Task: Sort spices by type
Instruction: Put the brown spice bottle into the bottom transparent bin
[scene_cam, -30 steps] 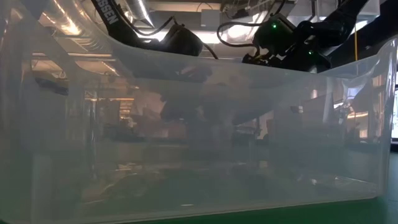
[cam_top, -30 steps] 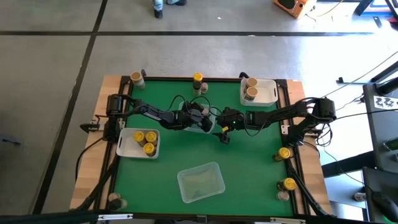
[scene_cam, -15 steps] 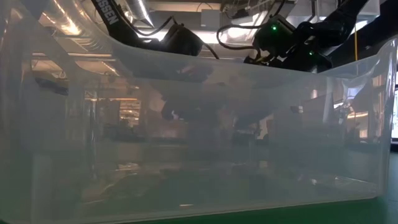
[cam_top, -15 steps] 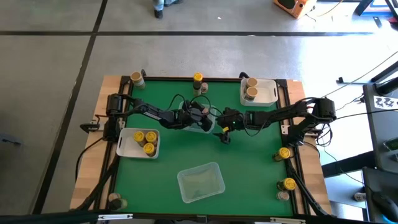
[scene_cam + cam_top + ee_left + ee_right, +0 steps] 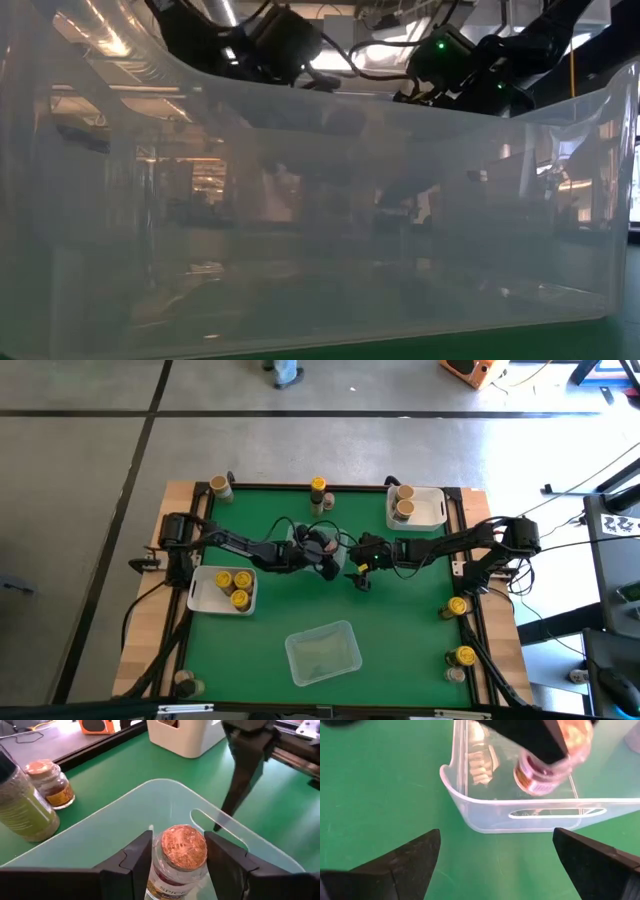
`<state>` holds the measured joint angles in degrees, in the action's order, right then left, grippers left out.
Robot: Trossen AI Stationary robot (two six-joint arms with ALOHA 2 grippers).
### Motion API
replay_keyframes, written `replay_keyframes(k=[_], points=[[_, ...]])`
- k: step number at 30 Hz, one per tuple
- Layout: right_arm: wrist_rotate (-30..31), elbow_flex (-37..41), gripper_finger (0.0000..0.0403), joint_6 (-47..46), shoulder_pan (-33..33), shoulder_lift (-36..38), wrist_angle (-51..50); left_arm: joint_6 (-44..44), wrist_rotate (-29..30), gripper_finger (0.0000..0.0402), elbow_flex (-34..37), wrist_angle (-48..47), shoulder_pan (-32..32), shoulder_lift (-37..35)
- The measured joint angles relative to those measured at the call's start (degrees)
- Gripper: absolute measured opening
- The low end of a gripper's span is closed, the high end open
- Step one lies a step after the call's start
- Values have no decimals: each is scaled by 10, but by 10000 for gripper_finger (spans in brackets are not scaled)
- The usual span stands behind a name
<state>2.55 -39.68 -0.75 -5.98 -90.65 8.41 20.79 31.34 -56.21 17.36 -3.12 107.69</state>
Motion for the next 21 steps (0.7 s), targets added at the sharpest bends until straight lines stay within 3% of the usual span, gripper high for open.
replay_keyframes(k=[21], points=[[0,0,385,0,0,0,-6,-36,2,164,0,-43,15,-68]])
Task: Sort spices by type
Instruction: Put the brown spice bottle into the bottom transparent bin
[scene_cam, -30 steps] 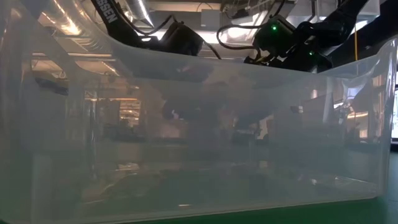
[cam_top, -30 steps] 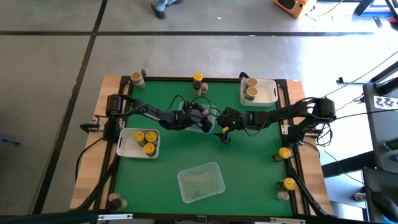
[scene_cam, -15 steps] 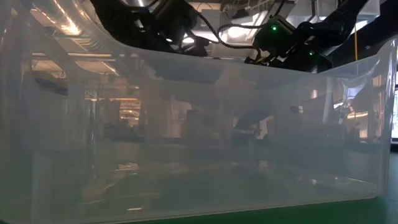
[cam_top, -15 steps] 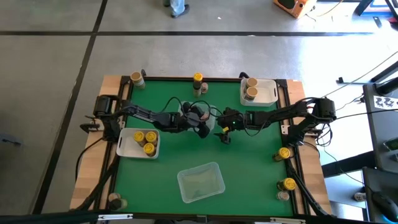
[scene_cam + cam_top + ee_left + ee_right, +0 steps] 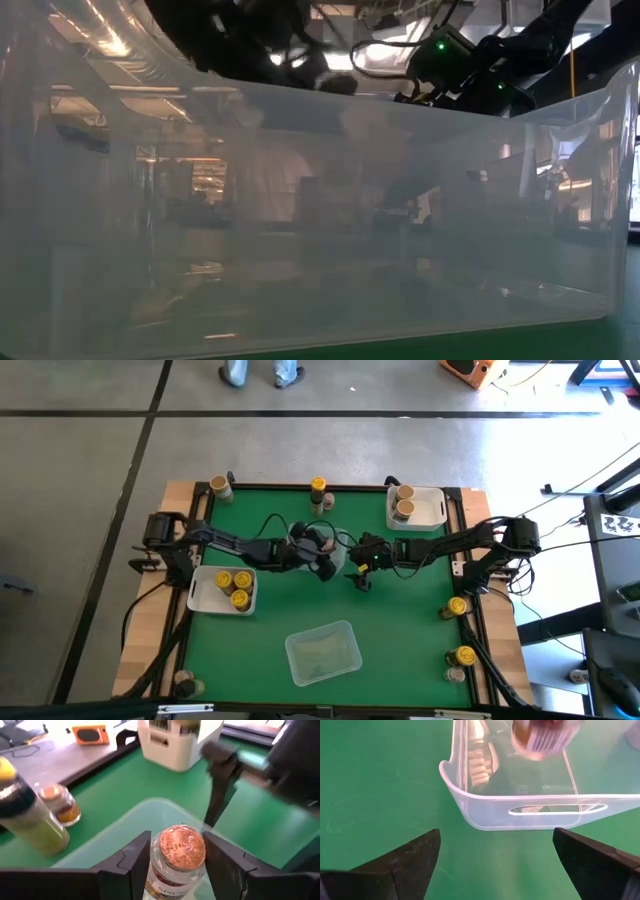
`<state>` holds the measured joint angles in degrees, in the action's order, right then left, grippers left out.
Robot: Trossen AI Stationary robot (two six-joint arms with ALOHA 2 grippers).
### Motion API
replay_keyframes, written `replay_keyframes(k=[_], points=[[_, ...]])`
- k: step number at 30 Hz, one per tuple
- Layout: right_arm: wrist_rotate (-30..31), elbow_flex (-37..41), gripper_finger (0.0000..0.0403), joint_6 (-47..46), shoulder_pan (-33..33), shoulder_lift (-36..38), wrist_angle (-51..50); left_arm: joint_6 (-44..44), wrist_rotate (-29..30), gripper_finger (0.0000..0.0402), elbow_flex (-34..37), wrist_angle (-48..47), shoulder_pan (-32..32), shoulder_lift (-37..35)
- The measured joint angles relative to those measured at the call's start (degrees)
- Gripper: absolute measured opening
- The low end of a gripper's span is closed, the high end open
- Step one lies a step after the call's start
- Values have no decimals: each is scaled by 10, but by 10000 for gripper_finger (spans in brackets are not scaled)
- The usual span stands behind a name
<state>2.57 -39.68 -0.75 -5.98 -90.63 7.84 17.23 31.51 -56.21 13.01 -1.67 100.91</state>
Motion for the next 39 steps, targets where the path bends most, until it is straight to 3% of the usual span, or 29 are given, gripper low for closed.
replay_keyframes(k=[10,18,25,39], points=[[0,0,385,-2,0,8,-23,-25,1,164,0,-94,34,-109],[0,0,385,-5,0,79,-96,-41,0,164,0,-166,97,-182],[-1,0,385,-30,0,138,-193,-62,-21,164,0,-186,146,-192],[19,0,385,-33,0,151,-197,-57,-69,164,0,-135,214,-175]])
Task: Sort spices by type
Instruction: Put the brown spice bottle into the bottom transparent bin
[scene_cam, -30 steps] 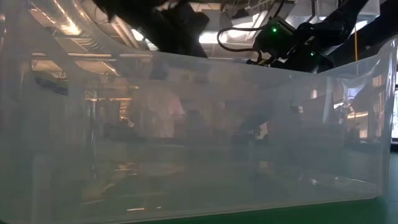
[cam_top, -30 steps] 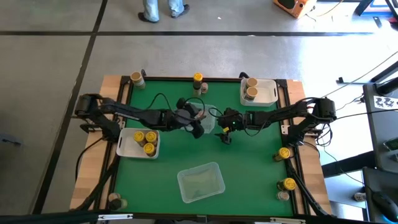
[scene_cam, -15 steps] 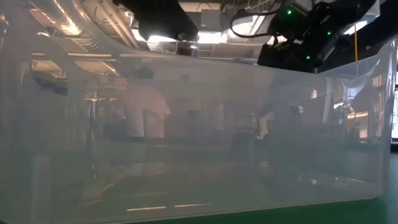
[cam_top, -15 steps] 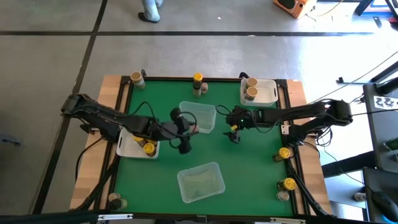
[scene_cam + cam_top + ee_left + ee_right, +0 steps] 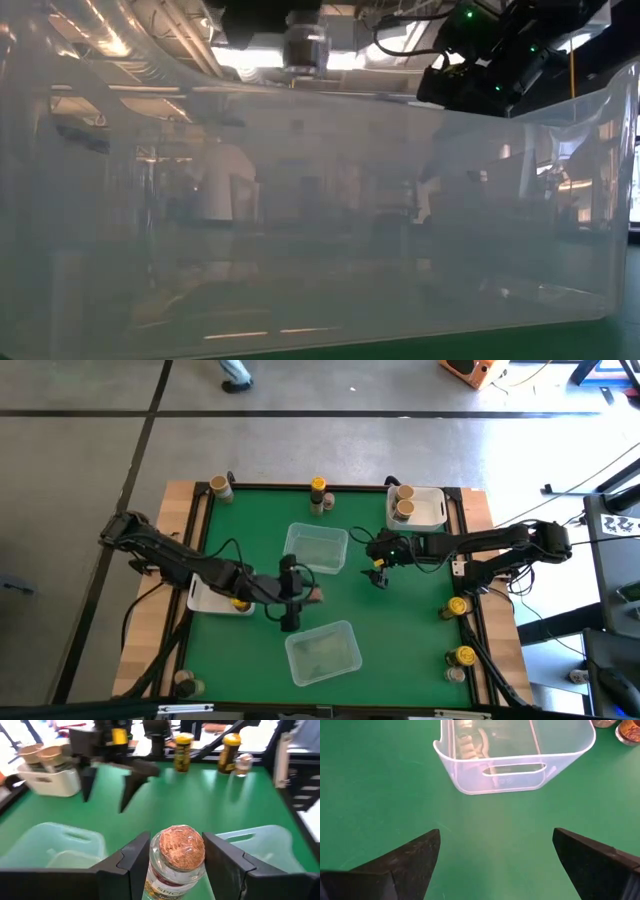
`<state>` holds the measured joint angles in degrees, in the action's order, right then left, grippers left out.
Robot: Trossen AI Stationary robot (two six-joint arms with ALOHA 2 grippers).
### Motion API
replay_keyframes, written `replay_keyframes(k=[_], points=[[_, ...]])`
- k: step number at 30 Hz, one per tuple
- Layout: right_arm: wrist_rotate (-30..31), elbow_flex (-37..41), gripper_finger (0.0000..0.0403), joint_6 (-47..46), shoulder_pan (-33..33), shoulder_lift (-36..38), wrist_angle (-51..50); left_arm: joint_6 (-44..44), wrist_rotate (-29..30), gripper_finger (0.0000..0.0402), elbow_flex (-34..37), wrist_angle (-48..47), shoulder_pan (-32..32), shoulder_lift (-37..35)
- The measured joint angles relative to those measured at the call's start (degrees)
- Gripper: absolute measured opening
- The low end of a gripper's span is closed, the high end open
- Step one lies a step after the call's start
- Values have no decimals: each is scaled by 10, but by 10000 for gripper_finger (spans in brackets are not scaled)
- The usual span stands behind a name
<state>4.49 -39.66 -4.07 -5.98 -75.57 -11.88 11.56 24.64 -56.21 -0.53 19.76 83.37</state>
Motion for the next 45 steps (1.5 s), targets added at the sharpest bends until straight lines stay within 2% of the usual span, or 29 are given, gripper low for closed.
replay_keyframes(k=[5,10,15,22,29,41,45], points=[[-8,0,385,-7,0,0,7,4,-14,164,0,87,41,47],[-27,0,385,-18,0,0,22,52,-13,164,0,164,75,108],[-26,0,385,-18,0,0,39,74,-14,164,-30,215,102,176],[-42,4,385,-19,1,-3,49,84,-9,164,-88,218,104,256],[-36,29,385,-17,15,-3,58,121,8,164,-89,190,87,269],[-35,29,385,-15,15,-3,78,122,13,164,-91,199,70,335],[-35,29,385,-15,15,-3,79,113,8,164,-91,196,69,333]])
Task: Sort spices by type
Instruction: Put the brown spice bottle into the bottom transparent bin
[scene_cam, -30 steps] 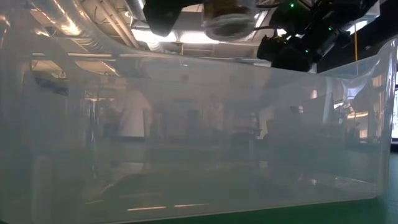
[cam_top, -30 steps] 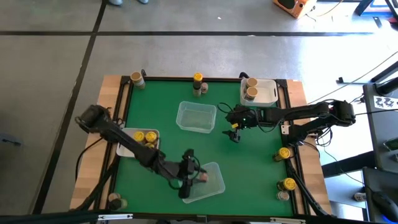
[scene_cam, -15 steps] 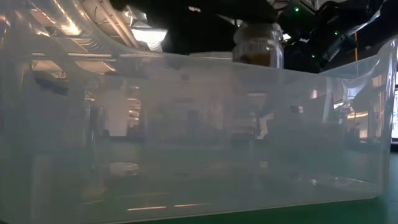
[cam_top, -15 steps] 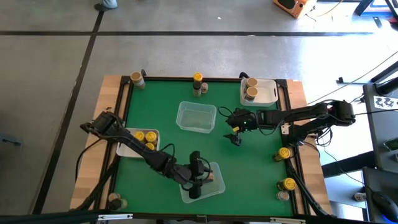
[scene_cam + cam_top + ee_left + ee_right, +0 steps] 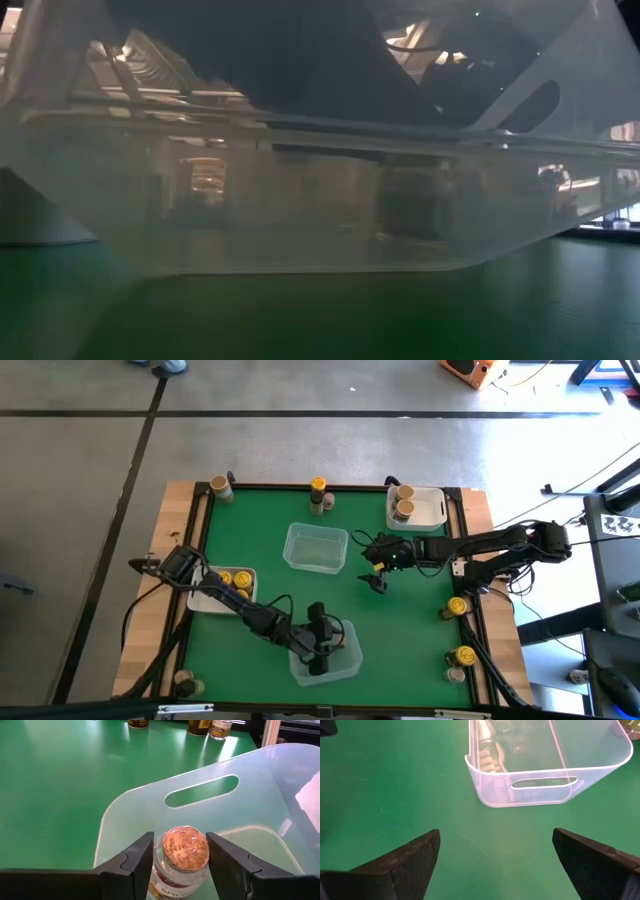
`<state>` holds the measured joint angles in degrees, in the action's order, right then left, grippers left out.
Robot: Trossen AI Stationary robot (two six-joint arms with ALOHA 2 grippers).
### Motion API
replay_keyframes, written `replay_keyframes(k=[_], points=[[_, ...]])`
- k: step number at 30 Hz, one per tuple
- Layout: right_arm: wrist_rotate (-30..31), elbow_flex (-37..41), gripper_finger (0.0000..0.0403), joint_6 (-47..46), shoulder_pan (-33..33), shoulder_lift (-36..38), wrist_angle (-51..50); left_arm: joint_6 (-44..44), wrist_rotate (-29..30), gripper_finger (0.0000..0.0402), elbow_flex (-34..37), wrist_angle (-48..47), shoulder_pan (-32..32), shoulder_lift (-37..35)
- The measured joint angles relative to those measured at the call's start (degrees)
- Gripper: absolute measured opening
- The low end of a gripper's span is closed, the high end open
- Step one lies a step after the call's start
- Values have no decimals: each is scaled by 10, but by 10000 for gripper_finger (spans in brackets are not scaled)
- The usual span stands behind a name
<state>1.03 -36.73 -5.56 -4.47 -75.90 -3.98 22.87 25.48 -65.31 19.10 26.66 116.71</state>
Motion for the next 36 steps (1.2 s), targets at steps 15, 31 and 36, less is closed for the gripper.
replay_keyframes(k=[15,31,36], points=[[1,0,385,0,0,0,5,-21,-16,258,0,-58,5,-45],[-1,0,385,-17,0,0,31,10,49,260,2,-312,14,-201],[34,0,385,-2,-1,0,72,17,94,260,37,-378,-1,-253]])
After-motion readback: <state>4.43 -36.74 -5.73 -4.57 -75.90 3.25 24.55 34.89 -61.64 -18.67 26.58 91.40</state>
